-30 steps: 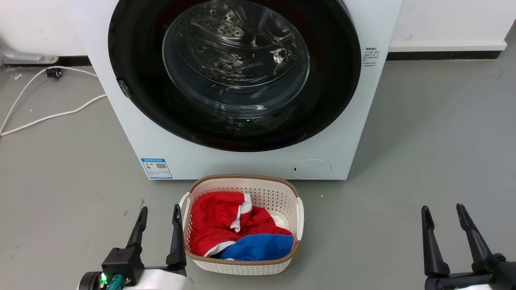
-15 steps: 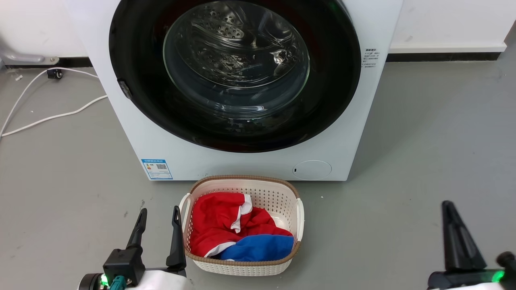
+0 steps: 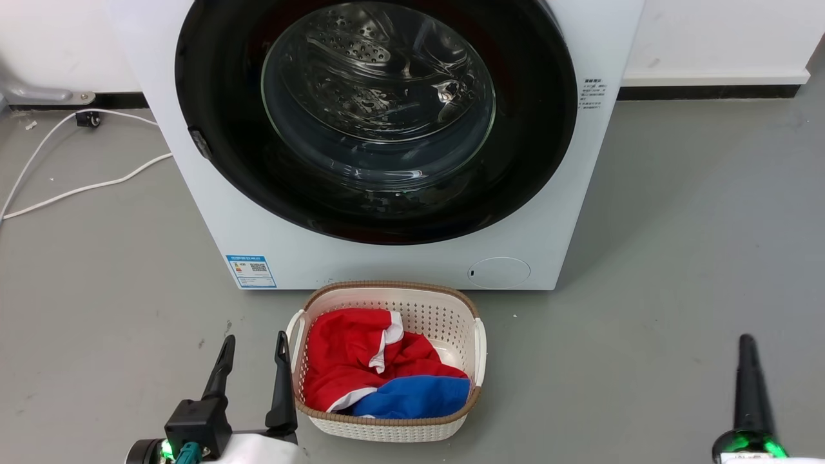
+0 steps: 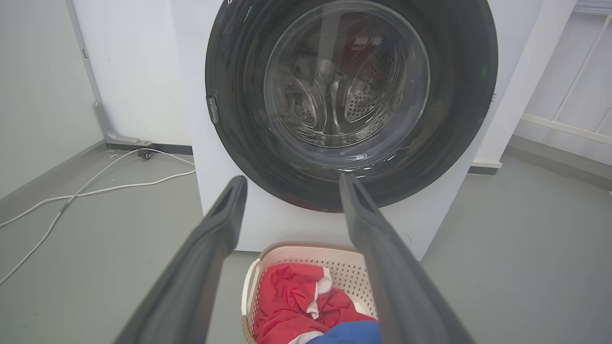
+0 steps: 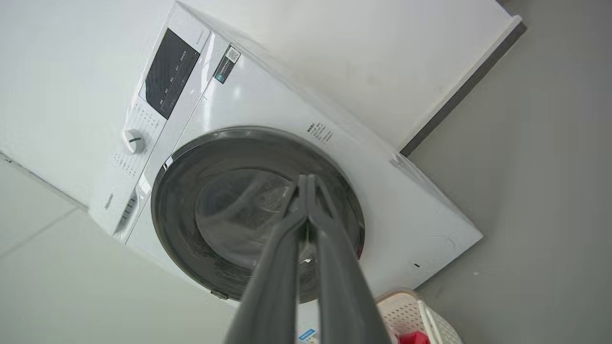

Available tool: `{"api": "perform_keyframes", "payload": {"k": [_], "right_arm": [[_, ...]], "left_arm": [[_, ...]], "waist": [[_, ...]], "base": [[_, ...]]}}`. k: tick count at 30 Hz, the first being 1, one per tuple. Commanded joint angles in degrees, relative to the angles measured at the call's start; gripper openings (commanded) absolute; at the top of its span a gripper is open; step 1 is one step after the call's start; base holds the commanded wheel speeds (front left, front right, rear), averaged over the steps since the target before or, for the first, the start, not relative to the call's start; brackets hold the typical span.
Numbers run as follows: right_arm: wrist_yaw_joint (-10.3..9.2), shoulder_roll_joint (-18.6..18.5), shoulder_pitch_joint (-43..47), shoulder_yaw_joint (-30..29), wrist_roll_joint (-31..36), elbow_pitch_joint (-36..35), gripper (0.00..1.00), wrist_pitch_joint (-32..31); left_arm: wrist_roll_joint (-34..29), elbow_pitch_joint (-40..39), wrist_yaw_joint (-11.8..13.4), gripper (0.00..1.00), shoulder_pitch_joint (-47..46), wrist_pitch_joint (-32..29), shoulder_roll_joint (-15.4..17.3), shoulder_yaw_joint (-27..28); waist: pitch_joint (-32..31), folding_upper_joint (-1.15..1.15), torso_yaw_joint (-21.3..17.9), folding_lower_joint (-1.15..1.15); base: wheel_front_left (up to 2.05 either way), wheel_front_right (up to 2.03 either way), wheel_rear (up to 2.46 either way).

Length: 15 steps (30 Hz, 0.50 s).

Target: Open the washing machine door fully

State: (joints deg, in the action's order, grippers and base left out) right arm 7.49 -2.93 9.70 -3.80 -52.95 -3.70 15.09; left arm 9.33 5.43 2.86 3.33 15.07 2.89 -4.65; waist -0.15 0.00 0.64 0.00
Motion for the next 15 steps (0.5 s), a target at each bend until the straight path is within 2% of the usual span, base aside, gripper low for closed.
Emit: {"api": "perform_keyframes", "payload": {"k": [1, 6, 10, 15], "right_arm": [[0.0, 0.08, 0.46, 1.14, -4.6, 0.54, 0.0, 0.12], [0.0, 0.06, 1.16, 4.13, -17.41, 0.96, 0.0, 0.12], [0.0, -0.15, 1.6, 5.94, -24.67, 0.23, 0.0, -0.11], [0.0, -1.63, 2.45, 6.15, -35.04, -1.95, 0.0, -4.42]], "left_arm": [[0.08, 0.04, 0.24, 1.0, 0.57, 0.17, -0.02, 0.12], [0.15, 0.1, 0.16, 1.0, 0.36, 0.17, -0.02, 0.13], [0.15, 0.09, 0.19, 1.0, 0.23, 0.16, -0.02, 0.21], [0.05, 0.09, 0.09, 1.0, 0.4, 0.16, -0.01, 0.42]], "waist": [[0.02, 0.0, -0.04, 0.0], [0.13, 0.0, -0.03, 0.0], [0.2, 0.0, 0.05, 0.0], [0.28, 0.0, 0.09, 0.0]], "base": [[0.0, 0.0, 0.0], [0.0, 0.0, 0.0], [0.0, 0.0, 0.0], [0.0, 0.0, 0.0]]}}
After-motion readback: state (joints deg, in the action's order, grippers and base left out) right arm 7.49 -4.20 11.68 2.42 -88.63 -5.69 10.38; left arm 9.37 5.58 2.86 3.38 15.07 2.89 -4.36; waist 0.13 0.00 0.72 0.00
